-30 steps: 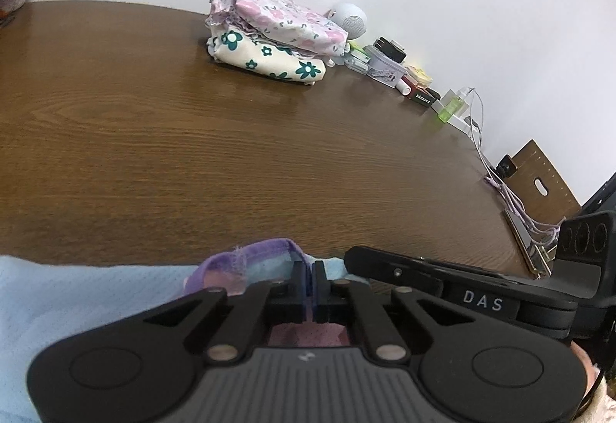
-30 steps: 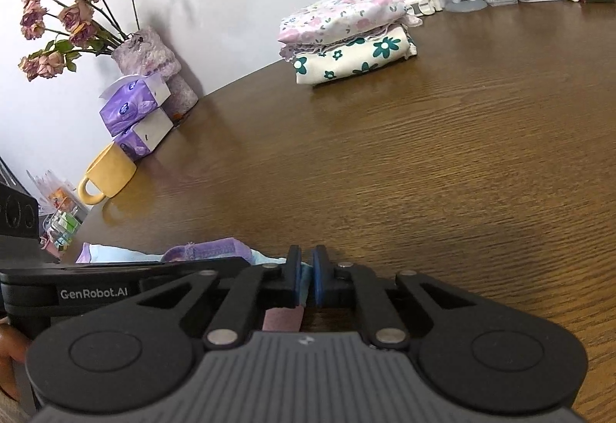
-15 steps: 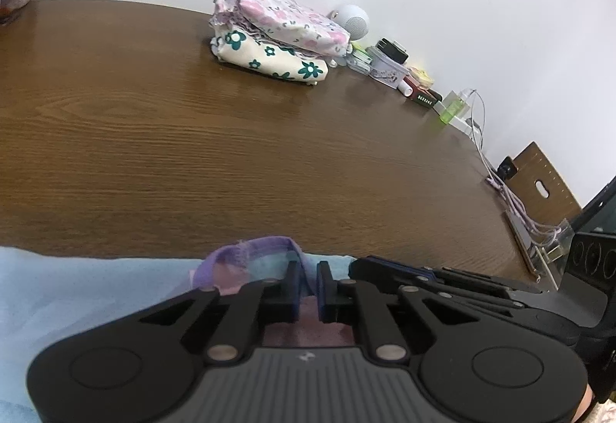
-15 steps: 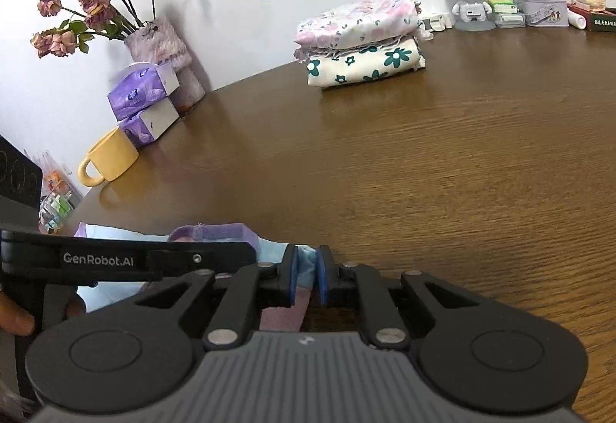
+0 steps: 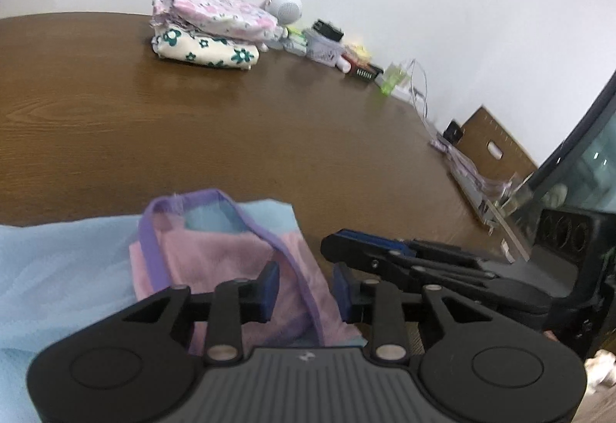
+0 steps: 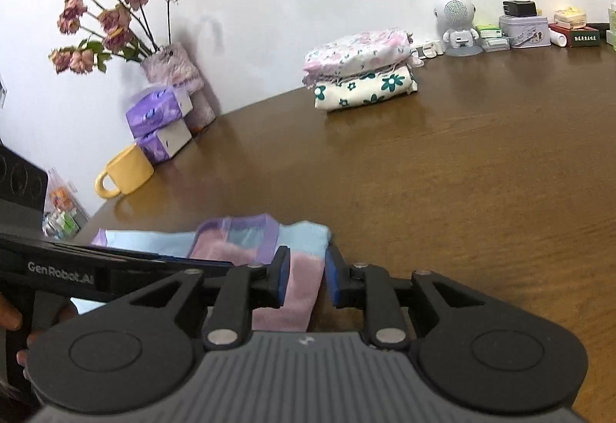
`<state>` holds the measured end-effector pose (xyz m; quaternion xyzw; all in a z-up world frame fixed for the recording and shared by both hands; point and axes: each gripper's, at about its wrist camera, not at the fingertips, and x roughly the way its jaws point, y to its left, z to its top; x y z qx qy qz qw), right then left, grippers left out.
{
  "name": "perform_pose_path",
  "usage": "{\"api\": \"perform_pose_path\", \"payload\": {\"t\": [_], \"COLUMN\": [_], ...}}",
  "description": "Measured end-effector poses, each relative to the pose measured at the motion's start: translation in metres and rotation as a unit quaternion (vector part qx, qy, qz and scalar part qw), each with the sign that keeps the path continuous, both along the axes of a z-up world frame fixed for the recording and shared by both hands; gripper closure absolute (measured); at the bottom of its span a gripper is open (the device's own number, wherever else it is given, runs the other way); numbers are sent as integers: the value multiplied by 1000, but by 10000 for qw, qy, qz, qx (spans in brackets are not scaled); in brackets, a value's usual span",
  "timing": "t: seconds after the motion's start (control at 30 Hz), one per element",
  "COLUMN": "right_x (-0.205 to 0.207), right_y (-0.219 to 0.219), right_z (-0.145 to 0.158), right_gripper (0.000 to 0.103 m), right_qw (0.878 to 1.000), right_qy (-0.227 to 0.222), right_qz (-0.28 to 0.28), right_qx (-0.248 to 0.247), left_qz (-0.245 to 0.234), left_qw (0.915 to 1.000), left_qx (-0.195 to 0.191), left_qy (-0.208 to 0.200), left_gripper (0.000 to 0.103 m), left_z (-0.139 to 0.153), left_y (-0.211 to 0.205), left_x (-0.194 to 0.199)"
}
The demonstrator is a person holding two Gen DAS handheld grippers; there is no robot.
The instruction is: Fold clothes
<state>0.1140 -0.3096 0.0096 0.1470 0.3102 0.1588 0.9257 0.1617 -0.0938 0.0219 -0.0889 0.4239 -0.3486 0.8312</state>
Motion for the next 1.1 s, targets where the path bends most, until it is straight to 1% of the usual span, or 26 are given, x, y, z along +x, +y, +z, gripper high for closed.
{"api": "perform_pose_path", "payload": {"t": [0.07, 0.1, 0.13, 0.17, 0.23, 0.27, 0.3, 0.33, 0.4, 0.43, 0.47, 0.5, 0.53, 0.6, 0.67, 0.8, 0.87, 0.9, 0.93, 1.0, 1.1], "right_x": [-4, -5, -7, -7, -9, -10, -10, -9, -7, -4, 0, 4, 8, 17, 22, 26, 24, 23, 23, 23, 27], "right_y": [0, 0, 0, 1, 1, 1, 3, 4, 8, 14, 19, 25, 30, 40, 49, 54, 54, 54, 56, 58, 56], "right_z": [0, 0, -1, -1, -1, 0, 3, 6, 13, 16, 19, 19, 20, 21, 19, 15, 15, 15, 16, 16, 11], "right_gripper": [83, 83, 83, 83, 83, 83, 83, 83, 83, 83, 78, 76, 75, 75, 75, 75, 75, 75, 75, 75, 75], "right_qw": [10000, 10000, 10000, 10000, 10000, 10000, 10000, 9999, 9996, 9993, 9988, 9985, 9981, 9973, 9970, 9976, 9976, 9975, 9972, 9965, 9970], "right_qy": [3, 3, 4, 10, 12, -3, -47, -91, -181, -211, -241, -232, -224, -206, -177, -95, -108, -115, -141, -161, -31], "right_qz": [-4, -6, 1, 4, 5, 9, 38, 67, 154, 230, 306, 356, 406, 505, 522, 469, 493, 505, 506, 494, 436], "right_qx": [9, 21, 31, 31, 34, 39, 5, -29, -128, -209, -290, -342, -394, -498, -549, -497, -480, -473, -540, -648, -631], "left_qz": [-22, -7, 13, 30, 165, 296, 450, 605, 845, 913, 964, 1003, 1045, 1021, 946, 808, 797, 781, 768, 769, 857], "left_qw": [9999, 9999, 9999, 9999, 9998, 9995, 9987, 9975, 9947, 9934, 9922, 9908, 9892, 9883, 9901, 9941, 9947, 9953, 9960, 9966, 9962], "left_qx": [140, 162, 168, 84, -103, -82, -35, 12, 225, 344, 463, 582, 704, 823, 795, 608, 535, 471, 384, 254, 125], "left_qy": [-24, -6, 22, 49, 28, -89, -228, -368, -547, -602, -647, -701, -744, -774, -661, -393, -364, -319, -245, -139, -62], "left_gripper": [88, 97, 96, 95, 85, 82, 75, 74, 70, 69, 69, 67, 67, 67, 68, 70, 80, 97, 99, 100, 100], "left_z": [-4, -7, -8, -8, -1, 4, 9, 14, 20, 21, 22, 21, 20, 16, 12, 0, -4, -6, -7, -8, -6], "left_y": [-4, -4, -3, 0, 12, 19, 25, 32, 41, 44, 45, 46, 46, 46, 45, 51, 55, 58, 60, 63, 72], "left_x": [-2, -3, -4, -5, -5, -5, -5, -5, 0, 4, 9, 13, 18, 26, 33, 43, 46, 48, 50, 51, 44]}}
